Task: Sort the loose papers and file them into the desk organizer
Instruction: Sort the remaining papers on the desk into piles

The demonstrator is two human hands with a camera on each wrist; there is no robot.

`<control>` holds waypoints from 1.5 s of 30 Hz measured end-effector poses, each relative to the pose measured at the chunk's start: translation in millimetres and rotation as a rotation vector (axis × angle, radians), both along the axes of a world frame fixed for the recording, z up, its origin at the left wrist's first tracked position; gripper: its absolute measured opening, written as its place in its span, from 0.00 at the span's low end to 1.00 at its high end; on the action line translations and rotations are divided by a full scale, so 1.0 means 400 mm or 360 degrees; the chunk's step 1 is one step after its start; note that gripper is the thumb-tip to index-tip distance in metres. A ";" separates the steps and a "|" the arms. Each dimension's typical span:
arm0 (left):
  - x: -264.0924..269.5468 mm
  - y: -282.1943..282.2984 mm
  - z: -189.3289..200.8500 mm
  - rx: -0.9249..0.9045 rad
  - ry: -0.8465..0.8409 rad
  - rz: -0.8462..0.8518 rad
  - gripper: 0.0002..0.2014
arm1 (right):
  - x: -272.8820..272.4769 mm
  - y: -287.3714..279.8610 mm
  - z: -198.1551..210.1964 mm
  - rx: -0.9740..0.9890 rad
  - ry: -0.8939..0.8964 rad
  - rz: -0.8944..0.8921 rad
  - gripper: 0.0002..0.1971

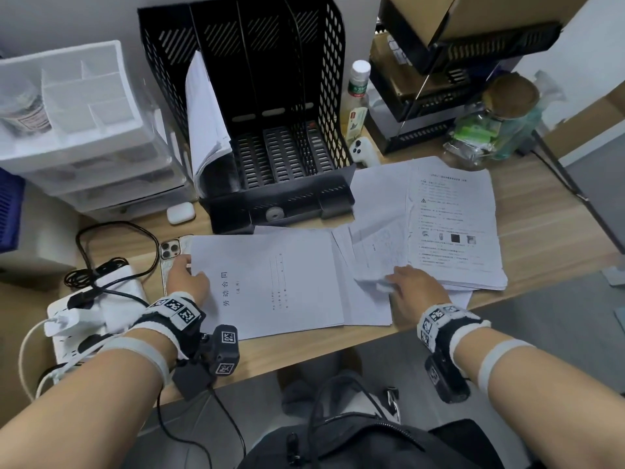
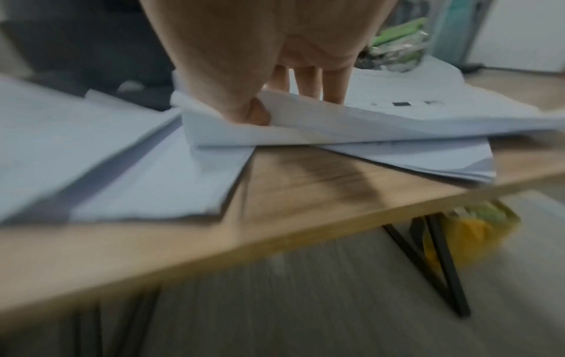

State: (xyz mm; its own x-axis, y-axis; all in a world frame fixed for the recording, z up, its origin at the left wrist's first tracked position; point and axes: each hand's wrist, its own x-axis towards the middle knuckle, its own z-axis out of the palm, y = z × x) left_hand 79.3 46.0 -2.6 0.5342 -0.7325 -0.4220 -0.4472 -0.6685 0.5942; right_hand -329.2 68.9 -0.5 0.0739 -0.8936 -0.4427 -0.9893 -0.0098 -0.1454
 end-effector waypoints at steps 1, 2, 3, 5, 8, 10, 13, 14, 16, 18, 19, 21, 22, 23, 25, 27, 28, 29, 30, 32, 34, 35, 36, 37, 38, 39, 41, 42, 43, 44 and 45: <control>0.002 0.003 -0.004 -0.0005 0.0008 -0.0014 0.17 | -0.003 -0.006 0.009 -0.0026 -0.0110 -0.0173 0.17; 0.003 0.005 -0.005 0.0004 0.0015 -0.0030 0.17 | -0.011 -0.015 0.018 -0.0049 -0.0221 -0.0351 0.16; 0.006 0.007 -0.010 0.0012 0.0023 -0.0043 0.17 | -0.022 -0.027 0.028 -0.0107 -0.0339 -0.0497 0.16; 0.007 0.012 -0.009 0.0047 0.0034 -0.0068 0.17 | -0.039 -0.043 0.060 -0.0253 -0.0504 -0.0682 0.16; -0.014 0.022 -0.004 0.0124 0.0111 -0.0123 0.17 | -0.021 -0.041 0.116 -0.0398 -0.0618 -0.0632 0.18; -0.037 0.034 -0.006 0.0175 0.0267 -0.0178 0.16 | 0.021 -0.032 0.141 -0.0399 -0.0769 -0.0550 0.19; -0.071 0.050 -0.010 0.0202 0.0505 -0.0205 0.17 | 0.092 -0.009 0.150 -0.0282 -0.0988 -0.0400 0.18; -0.083 0.056 -0.007 0.0194 0.0566 -0.0201 0.16 | 0.116 0.002 0.146 -0.0204 -0.1052 -0.0310 0.17; -0.110 0.070 0.003 0.0174 0.0688 -0.0113 0.11 | 0.164 0.023 0.120 -0.0032 -0.1119 -0.0094 0.17; -0.131 0.079 0.009 0.0212 0.0957 -0.0007 0.08 | 0.209 0.037 0.080 0.0141 -0.1060 0.0102 0.17; -0.135 0.086 0.012 0.0260 0.1103 0.0029 0.16 | 0.233 0.043 0.064 0.0217 -0.1006 0.0189 0.16; -0.143 0.094 0.018 0.0304 0.1286 0.0002 0.23 | 0.275 0.052 0.040 0.0365 -0.0926 0.0303 0.16; -0.152 0.098 0.023 0.0292 0.1326 -0.0066 0.22 | 0.293 0.056 0.033 0.0409 -0.0888 0.0369 0.17; -0.154 0.103 0.019 0.0268 0.1323 -0.0146 0.21 | 0.308 0.058 0.031 0.0428 -0.0830 0.0452 0.17; -0.157 0.114 0.014 0.0194 0.1234 -0.0278 0.21 | 0.324 0.060 0.035 0.0407 -0.0701 0.0618 0.17; -0.143 0.122 -0.003 0.0179 0.1193 -0.0227 0.21 | 0.326 0.052 0.052 0.0342 -0.0614 0.0759 0.18; -0.137 0.125 -0.005 0.0195 0.1207 -0.0178 0.20 | 0.322 0.048 0.060 0.0316 -0.0589 0.0813 0.19; -0.127 0.127 -0.013 0.0208 0.1228 -0.0125 0.20 | 0.318 0.045 0.071 0.0307 -0.0576 0.0852 0.19; -0.122 0.128 -0.015 0.0232 0.1247 -0.0112 0.19 | 0.317 0.045 0.082 0.0314 -0.0573 0.0890 0.19; -0.118 0.131 -0.016 0.0292 0.1317 -0.0073 0.18 | 0.326 0.052 0.104 0.0328 -0.0599 0.0963 0.19; -0.123 0.131 -0.010 0.0332 0.1321 -0.0064 0.17 | 0.347 0.065 0.116 0.0303 -0.0676 0.0986 0.18; -0.125 0.129 -0.006 0.0316 0.1334 -0.0044 0.18 | 0.358 0.069 0.123 0.0304 -0.0729 0.0943 0.18; -0.128 0.124 0.003 0.0287 0.1345 -0.0014 0.19 | 0.365 0.067 0.129 0.0323 -0.0778 0.0866 0.17; -0.124 0.122 0.005 0.0256 0.1346 0.0033 0.20 | 0.367 0.060 0.133 0.0333 -0.0809 0.0796 0.17; -0.118 0.118 0.016 0.0236 0.1310 0.0053 0.20 | 0.363 0.049 0.140 0.0315 -0.0794 0.0760 0.18; -0.107 0.115 0.019 0.0229 0.1222 0.0057 0.21 | 0.352 0.036 0.146 0.0275 -0.0716 0.0748 0.20; -0.068 0.112 0.019 0.0272 0.0910 0.0000 0.24 | 0.309 0.003 0.147 0.0184 -0.0469 0.0658 0.24; -0.045 0.111 0.013 0.0276 0.0769 -0.0025 0.24 | 0.279 -0.016 0.145 0.0145 -0.0339 0.0559 0.26; -0.026 0.114 0.013 0.0298 0.0669 -0.0055 0.25 | 0.248 -0.031 0.145 0.0110 -0.0244 0.0430 0.27; -0.006 0.118 0.009 0.0314 0.0583 -0.0088 0.26 | 0.221 -0.042 0.146 0.0081 -0.0196 0.0295 0.25; 0.009 0.121 0.011 0.0365 0.0490 -0.0143 0.27 | 0.203 -0.047 0.148 0.0037 -0.0196 0.0192 0.23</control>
State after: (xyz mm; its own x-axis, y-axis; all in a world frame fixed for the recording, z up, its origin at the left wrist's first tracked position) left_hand 82.8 94.5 1.9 0.2953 -0.6385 -0.7107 -0.3341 -0.7659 0.5493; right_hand -248.2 50.0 58.7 0.2352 -0.8647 -0.4439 -0.9558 -0.1229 -0.2671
